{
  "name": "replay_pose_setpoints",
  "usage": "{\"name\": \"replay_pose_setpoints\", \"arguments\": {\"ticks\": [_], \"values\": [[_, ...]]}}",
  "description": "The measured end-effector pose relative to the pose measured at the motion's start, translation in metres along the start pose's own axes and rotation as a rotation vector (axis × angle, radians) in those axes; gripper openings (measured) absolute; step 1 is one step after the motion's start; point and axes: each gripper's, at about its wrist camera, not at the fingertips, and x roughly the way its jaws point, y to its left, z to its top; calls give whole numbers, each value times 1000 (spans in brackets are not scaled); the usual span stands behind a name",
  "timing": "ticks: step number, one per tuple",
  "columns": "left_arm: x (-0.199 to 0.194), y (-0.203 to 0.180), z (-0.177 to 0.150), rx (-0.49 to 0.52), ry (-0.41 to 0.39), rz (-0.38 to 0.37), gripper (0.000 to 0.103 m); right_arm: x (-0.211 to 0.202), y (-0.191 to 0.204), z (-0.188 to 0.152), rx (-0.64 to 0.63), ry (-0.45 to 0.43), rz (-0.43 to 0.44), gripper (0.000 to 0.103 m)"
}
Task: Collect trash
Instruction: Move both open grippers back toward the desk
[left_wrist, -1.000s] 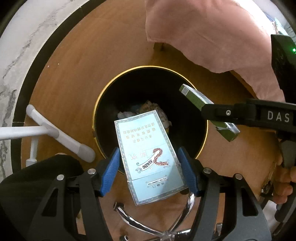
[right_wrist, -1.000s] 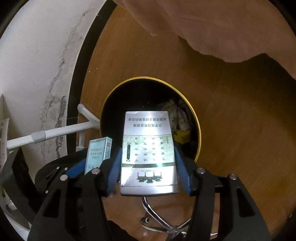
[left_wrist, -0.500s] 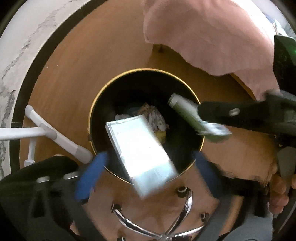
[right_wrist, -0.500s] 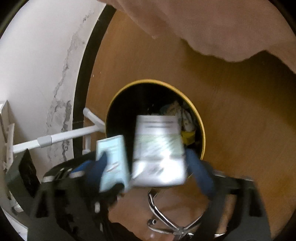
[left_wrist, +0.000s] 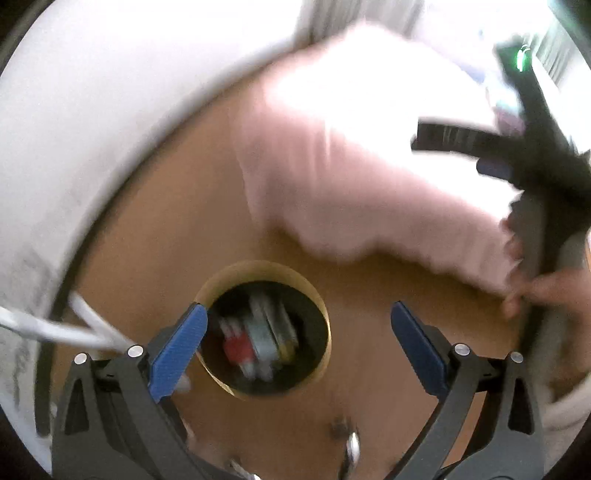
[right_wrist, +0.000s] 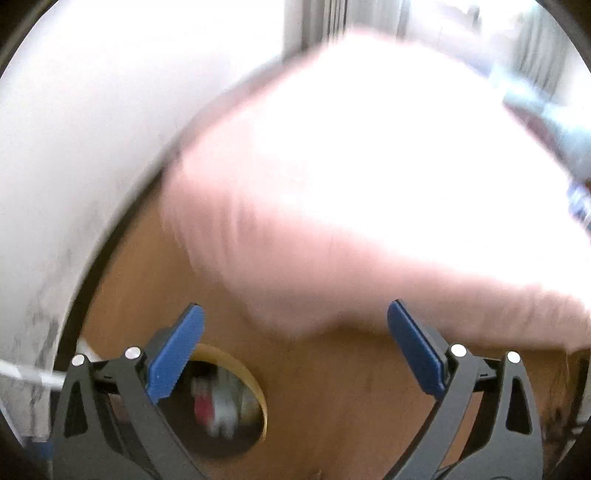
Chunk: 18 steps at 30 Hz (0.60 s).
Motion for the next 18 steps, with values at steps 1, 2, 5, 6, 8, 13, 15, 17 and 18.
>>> {"name": "replay_pose_setpoints", "arguments": {"ticks": [1, 2, 5, 6, 8, 13, 15, 17, 18], "values": [[-28, 3, 7, -13, -69, 7, 97, -30, 3, 6, 4, -106, 6, 96], [-69, 10, 15, -36, -145, -3, 97, -57, 9, 10, 4, -192, 26, 96], [-146, 25, 21, -53, -302, 19, 97, -117, 45, 16, -77, -327, 93, 96], [-173, 33, 19, -52, -366, 56, 97, -135, 62, 16, -113, -362, 119, 96], [-221, 55, 11, -71, -472, 150, 97, -162, 90, 15, -161, -403, 180, 96], [-305, 149, -37, -267, -575, 474, 97, -217, 184, 4, -252, -435, 402, 96], [-329, 195, -71, -389, -558, 641, 97, -237, 232, -11, -310, -443, 497, 96], [-347, 229, -103, -493, -525, 732, 97, -256, 287, -36, -378, -445, 585, 96], [-357, 246, -122, -545, -513, 775, 97, -266, 309, -51, -409, -433, 631, 96]]}}
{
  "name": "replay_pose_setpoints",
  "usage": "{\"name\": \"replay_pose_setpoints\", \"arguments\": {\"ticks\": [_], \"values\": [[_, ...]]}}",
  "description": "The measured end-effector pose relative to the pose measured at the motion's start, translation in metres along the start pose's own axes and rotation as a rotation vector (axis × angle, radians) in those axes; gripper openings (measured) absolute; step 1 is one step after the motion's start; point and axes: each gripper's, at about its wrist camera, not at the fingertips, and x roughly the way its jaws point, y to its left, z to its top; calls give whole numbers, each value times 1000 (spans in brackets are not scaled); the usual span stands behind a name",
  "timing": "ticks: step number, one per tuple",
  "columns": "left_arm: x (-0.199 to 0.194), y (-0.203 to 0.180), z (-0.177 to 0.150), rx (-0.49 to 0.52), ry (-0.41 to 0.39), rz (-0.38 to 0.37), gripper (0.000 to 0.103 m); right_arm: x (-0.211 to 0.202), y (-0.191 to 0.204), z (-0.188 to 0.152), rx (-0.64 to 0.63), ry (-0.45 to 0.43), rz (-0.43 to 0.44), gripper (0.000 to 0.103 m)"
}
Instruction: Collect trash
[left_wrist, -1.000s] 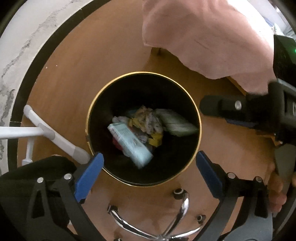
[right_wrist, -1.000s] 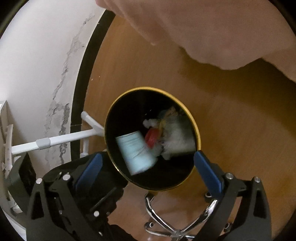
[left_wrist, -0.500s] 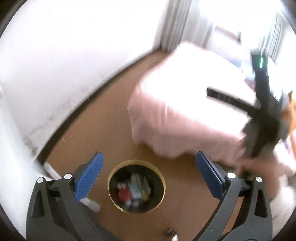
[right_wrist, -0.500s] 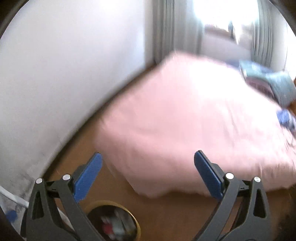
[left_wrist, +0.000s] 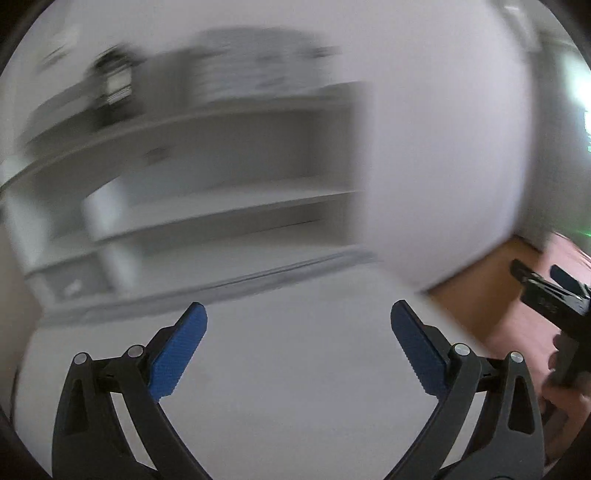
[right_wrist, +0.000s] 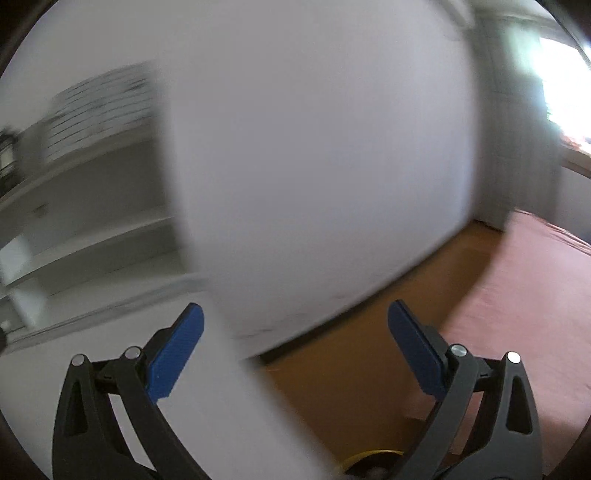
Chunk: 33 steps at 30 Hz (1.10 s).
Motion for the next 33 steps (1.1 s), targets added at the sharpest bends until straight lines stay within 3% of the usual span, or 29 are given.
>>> {"name": "replay_pose_setpoints", "arguments": {"ticks": [4, 8, 12, 15, 24, 33], "values": [[1, 79, -16, -59, 36, 190, 97, 19, 124, -23, -94, 52, 215, 96], [0, 134, -29, -121, 64, 267, 97, 26, 200, -45, -202, 80, 316, 96], [7, 167, -39, -145, 93, 298, 97, 30, 251, -68, -280, 63, 335, 96], [20, 175, -44, -150, 126, 310, 97, 33, 267, -75, -308, 69, 335, 96], [40, 178, -57, -130, 138, 311, 97, 45, 256, -71, -300, 106, 301, 96], [59, 180, -60, -128, 170, 258, 97, 46, 255, -71, -299, 109, 296, 96]]}}
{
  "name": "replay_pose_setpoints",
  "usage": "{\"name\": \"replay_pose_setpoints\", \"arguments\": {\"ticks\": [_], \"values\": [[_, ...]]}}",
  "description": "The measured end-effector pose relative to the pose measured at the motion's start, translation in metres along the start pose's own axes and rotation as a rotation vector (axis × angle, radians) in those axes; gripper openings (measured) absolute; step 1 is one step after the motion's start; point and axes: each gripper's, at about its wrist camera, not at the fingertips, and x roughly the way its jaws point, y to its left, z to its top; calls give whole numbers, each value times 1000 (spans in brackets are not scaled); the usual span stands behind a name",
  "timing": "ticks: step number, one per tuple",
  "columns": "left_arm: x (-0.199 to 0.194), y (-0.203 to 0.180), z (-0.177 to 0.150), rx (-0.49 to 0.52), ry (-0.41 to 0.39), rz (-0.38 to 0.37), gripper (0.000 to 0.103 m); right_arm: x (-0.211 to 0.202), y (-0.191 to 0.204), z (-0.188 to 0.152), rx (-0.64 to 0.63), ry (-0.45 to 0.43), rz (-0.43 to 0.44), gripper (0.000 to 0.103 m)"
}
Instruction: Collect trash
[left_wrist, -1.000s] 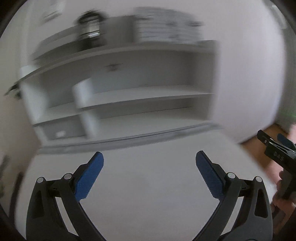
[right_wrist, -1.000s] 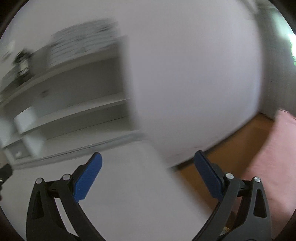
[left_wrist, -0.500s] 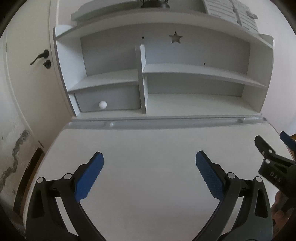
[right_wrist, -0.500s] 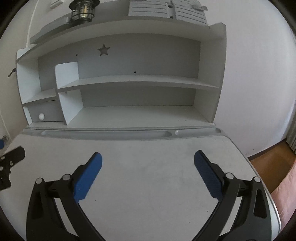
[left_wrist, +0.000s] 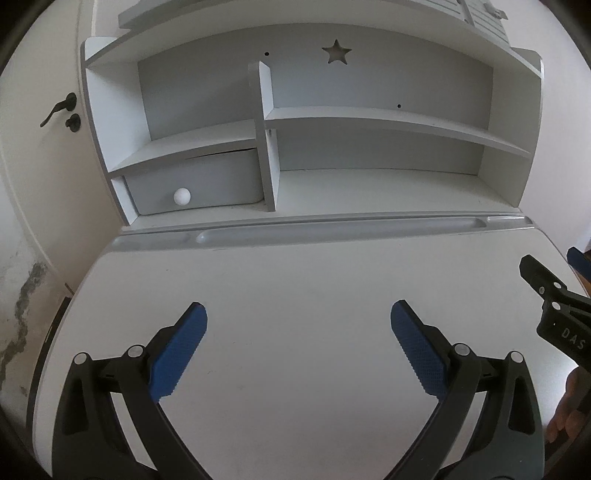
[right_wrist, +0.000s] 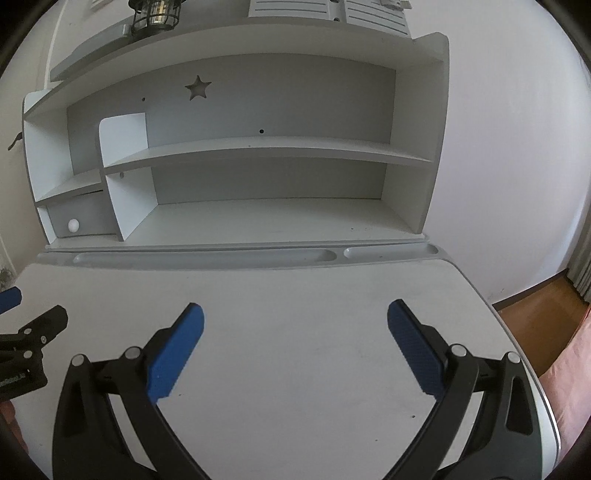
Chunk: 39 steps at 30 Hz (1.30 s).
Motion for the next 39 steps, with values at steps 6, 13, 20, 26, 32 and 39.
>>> {"name": "replay_pose_setpoints", "arguments": {"ticks": [6, 13, 20, 26, 32, 39], "values": [[5, -4, -4, 10, 10, -2, 97, -3, 7, 0, -32, -20, -18, 96], [5, -3, -6, -4, 13, -9, 97, -5, 6, -1, -39, -27, -32, 96], [6, -6, -8, 3, 20, -13, 97, -5, 6, -2, -48, -28, -35, 96], [7, -6, -9, -2, 27, -22, 97, -4, 5, -3, -48, -25, -34, 96], [7, -7, -9, -1, 32, -28, 97, -4, 4, -3, -45, -23, -35, 96], [8, -8, -10, -2, 39, -36, 97, -3, 3, -3, -45, -20, -34, 96]]}}
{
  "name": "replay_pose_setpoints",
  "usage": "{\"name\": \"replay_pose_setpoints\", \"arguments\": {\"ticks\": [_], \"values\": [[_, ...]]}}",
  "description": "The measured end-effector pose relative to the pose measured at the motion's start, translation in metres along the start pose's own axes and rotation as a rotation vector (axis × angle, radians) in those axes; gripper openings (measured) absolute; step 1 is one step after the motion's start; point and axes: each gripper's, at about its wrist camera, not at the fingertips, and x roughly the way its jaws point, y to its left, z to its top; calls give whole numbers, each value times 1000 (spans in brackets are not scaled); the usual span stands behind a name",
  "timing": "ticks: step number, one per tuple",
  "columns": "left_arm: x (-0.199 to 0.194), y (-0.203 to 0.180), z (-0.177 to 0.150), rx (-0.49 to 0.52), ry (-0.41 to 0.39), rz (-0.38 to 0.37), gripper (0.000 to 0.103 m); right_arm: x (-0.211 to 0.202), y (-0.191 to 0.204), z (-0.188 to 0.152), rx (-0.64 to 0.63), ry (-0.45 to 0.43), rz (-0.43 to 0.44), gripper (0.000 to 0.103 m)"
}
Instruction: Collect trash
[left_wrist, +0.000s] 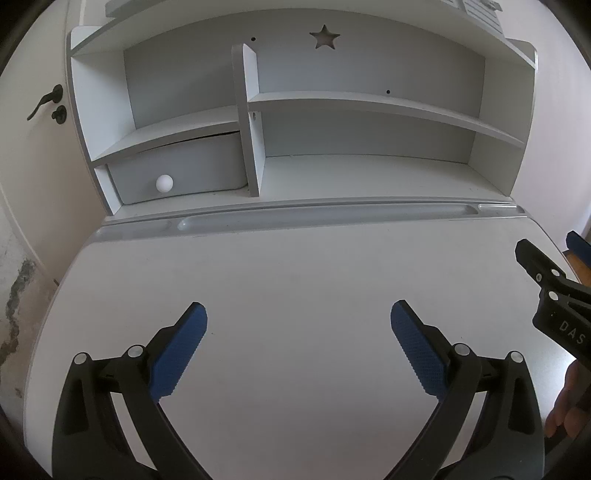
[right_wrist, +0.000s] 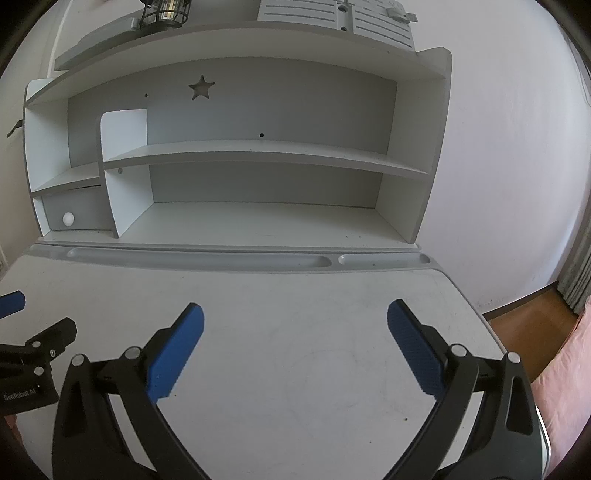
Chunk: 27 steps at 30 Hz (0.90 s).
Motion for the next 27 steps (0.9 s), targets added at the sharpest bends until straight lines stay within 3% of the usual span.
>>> {"name": "replay_pose_setpoints", "arguments": {"ticks": [27], "values": [[1, -3, -3, -10, 33, -14, 97, 1, -1, -1, 0, 2, -1, 96]]}}
